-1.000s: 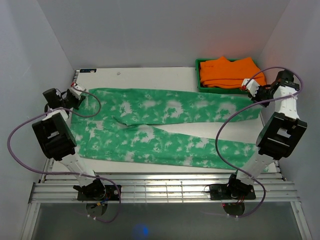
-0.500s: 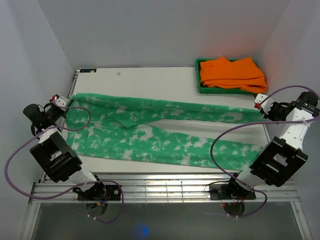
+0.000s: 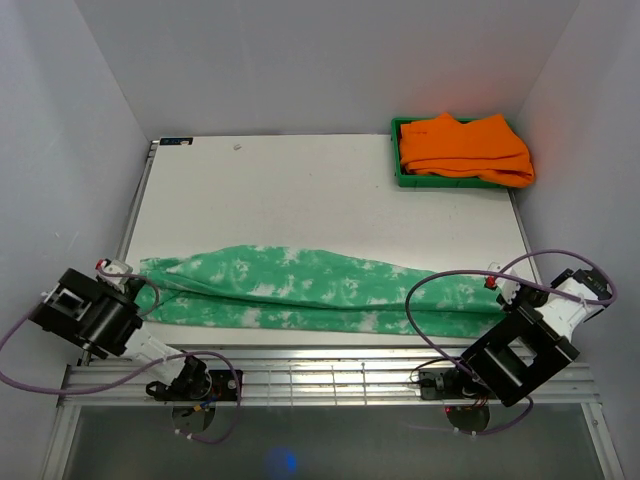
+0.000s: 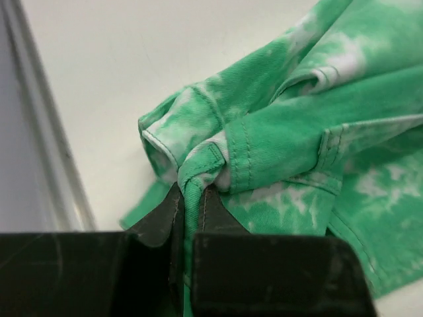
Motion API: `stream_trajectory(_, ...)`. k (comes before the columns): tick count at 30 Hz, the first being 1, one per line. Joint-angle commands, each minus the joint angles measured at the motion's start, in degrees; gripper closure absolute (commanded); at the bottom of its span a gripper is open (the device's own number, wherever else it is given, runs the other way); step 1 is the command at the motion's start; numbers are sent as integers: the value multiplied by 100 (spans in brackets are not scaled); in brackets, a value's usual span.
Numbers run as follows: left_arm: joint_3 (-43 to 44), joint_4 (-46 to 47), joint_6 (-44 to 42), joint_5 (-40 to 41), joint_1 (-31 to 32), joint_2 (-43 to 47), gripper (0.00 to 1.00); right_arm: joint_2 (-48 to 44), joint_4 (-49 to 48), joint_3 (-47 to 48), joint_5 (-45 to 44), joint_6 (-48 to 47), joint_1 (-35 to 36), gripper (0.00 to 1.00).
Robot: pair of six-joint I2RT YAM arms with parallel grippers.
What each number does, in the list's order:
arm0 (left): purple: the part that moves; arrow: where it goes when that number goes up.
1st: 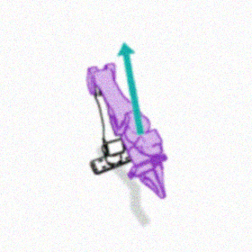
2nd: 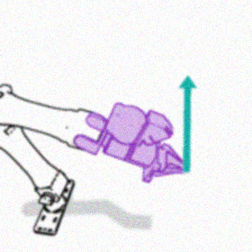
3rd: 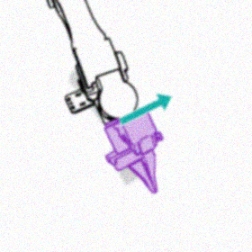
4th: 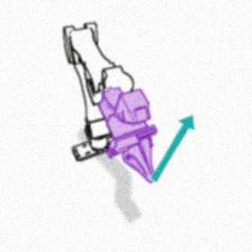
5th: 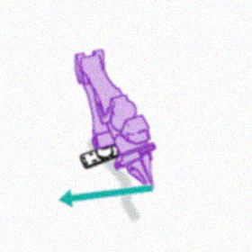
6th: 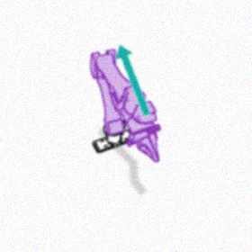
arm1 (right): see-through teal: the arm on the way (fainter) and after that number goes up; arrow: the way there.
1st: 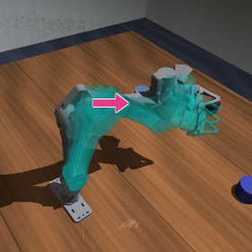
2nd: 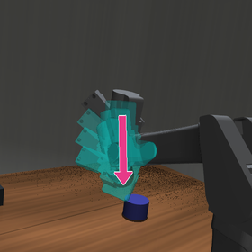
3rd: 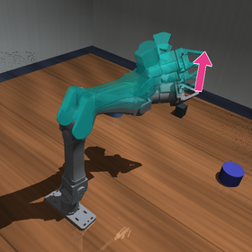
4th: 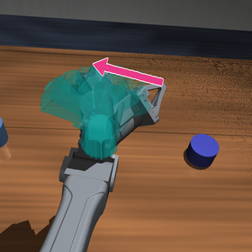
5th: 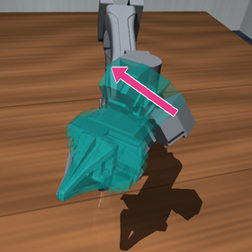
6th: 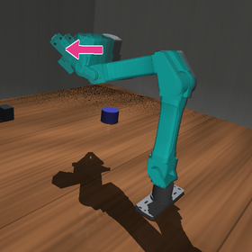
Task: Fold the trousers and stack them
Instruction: Fold the trousers
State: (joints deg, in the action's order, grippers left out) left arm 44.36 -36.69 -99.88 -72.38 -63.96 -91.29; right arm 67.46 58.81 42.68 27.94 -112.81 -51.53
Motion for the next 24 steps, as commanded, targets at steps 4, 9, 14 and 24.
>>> stream_trajectory(4, 926, -2739, -3888, 1103, -598, -935, 100, -199, -88, -382, -667, -2825, -411, 92)
stream_trajectory(9, 732, -2677, -4259, 1218, -644, -602, 84, -102, -554, -646, -843, -2930, -411, 92)
stream_trajectory(14, 610, -3002, -4910, 1376, -626, -110, 67, -5, -747, -717, -966, -3009, -411, 92)
stream_trajectory(24, -147, -351, -1869, 2009, 1279, 621, 100, 1180, -2619, -639, -1388, -1579, 239, 92)
